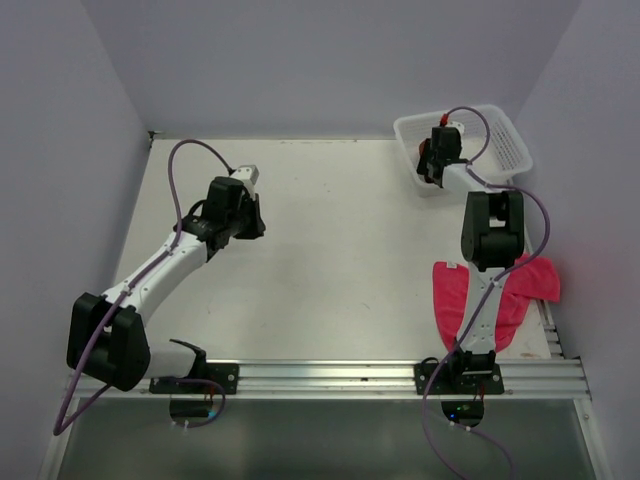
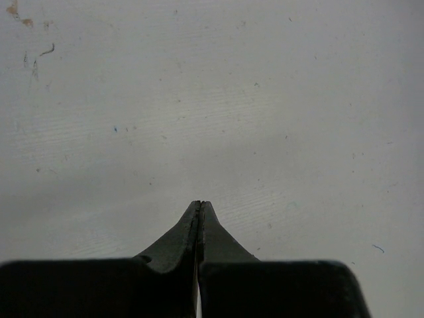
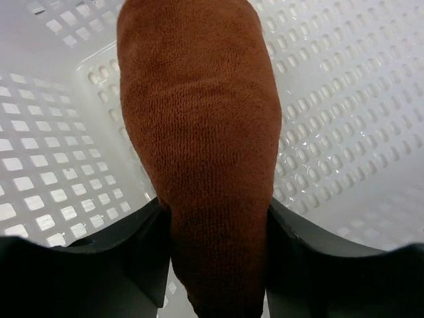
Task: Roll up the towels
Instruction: Place the rolled towel into the container
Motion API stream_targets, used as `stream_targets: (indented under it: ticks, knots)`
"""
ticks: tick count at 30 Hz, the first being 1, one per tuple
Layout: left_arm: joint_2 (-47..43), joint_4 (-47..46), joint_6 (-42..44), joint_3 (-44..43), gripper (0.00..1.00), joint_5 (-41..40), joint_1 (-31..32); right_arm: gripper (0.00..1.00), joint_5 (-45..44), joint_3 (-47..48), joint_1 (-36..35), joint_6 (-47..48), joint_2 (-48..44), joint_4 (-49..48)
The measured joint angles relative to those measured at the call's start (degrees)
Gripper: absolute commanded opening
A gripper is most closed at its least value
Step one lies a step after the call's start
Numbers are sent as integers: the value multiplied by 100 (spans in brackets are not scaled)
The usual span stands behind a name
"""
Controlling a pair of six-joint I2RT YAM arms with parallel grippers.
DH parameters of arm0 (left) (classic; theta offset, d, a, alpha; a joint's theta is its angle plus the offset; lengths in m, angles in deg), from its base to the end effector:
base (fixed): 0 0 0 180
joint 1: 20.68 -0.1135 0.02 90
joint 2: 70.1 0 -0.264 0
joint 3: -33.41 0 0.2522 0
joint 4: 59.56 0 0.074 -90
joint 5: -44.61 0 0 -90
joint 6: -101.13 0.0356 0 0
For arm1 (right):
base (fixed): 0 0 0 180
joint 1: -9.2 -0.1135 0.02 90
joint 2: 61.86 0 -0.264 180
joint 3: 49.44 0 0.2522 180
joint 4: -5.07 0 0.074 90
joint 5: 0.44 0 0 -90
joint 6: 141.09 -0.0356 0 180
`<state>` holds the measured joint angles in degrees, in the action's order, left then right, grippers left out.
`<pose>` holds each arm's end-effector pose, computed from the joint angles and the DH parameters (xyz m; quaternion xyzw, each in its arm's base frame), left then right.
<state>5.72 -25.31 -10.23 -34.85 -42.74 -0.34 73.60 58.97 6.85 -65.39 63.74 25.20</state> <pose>0.2685 -0.1013 0.2632 0.0013 0.9127 -0.1650 0.3739 0.5007 0.0107 0.1880 0.1536 0.8763 -0.0595 0.4528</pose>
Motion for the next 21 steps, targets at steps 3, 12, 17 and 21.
stream_targets:
  ticks: [3, 12, 17, 21]
  knots:
    - [20, 0, 0, 0, 0, 57, -9, 61, -7, 39, 0, 28, 98, 9]
    - [20, -4, 0, 0, 0, 192, -7, 77, 35, 251, 50, 26, 271, 348]
    - [20, -7, 0, 0, 0, 313, -9, 82, 55, 439, 61, 42, 271, 592]
    - [20, -7, 0, 0, 0, 363, -9, 82, 57, 669, 63, 52, 267, 758]
